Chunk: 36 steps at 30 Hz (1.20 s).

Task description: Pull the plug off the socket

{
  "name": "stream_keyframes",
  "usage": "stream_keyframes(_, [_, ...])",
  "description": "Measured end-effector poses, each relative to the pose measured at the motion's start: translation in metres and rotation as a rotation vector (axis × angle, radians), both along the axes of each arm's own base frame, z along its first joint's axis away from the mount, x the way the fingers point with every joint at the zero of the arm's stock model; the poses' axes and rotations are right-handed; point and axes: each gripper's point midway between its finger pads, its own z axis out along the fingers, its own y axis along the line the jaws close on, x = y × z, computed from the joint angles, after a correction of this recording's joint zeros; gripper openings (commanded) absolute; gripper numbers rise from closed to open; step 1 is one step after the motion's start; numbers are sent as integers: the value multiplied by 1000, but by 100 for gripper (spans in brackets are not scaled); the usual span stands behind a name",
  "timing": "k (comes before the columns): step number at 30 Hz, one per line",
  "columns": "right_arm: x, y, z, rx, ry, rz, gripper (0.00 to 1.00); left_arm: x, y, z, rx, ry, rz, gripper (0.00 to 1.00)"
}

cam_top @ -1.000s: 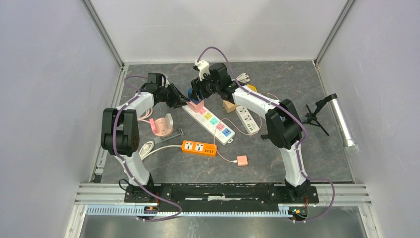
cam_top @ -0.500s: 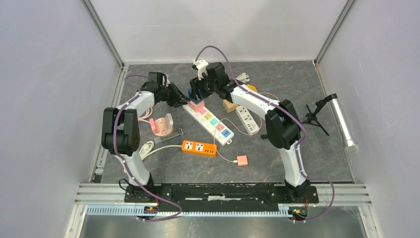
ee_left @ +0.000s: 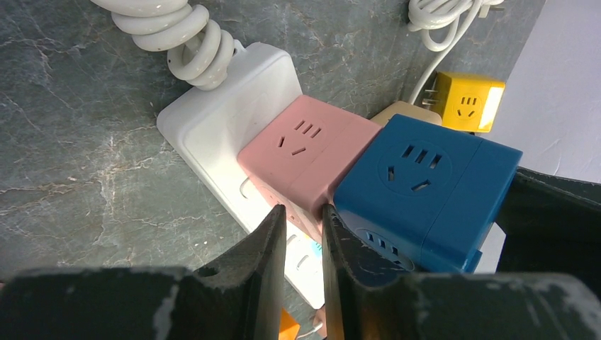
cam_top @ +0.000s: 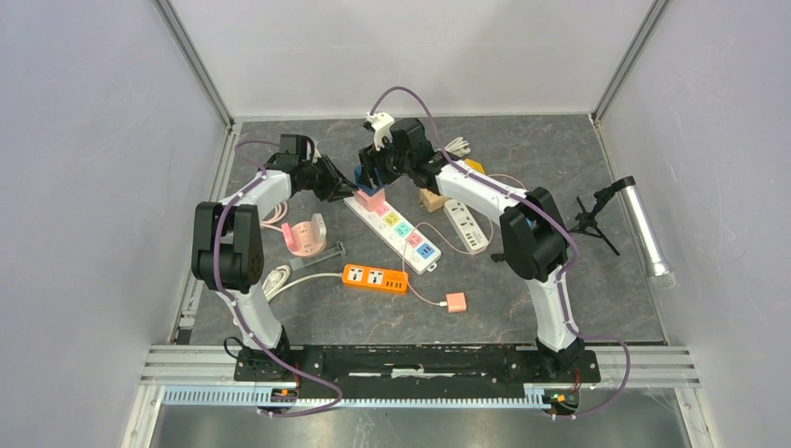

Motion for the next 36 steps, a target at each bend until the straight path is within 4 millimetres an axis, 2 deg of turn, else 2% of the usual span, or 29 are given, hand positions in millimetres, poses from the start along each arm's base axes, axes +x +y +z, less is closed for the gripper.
stream_keyframes(15, [1, -2, 3, 11, 15, -19, 0, 1, 0, 0, 15, 2, 5, 30])
stream_keyframes(25, [9, -25, 3, 196, 119, -45, 0, 5, -13, 6, 9, -34, -22, 29])
stream_keyframes(28, [4, -20, 1, 166, 90, -17, 0, 4, -13, 5, 7, -29, -24, 29])
stream_keyframes(32, [-7, -7, 2, 41, -26, 39, 0, -3, -9, 0, 12, 16, -17, 29])
stream_keyframes(36, [-13, -4, 3, -38, -79, 49, 0, -7, -8, -1, 1, 34, -22, 27])
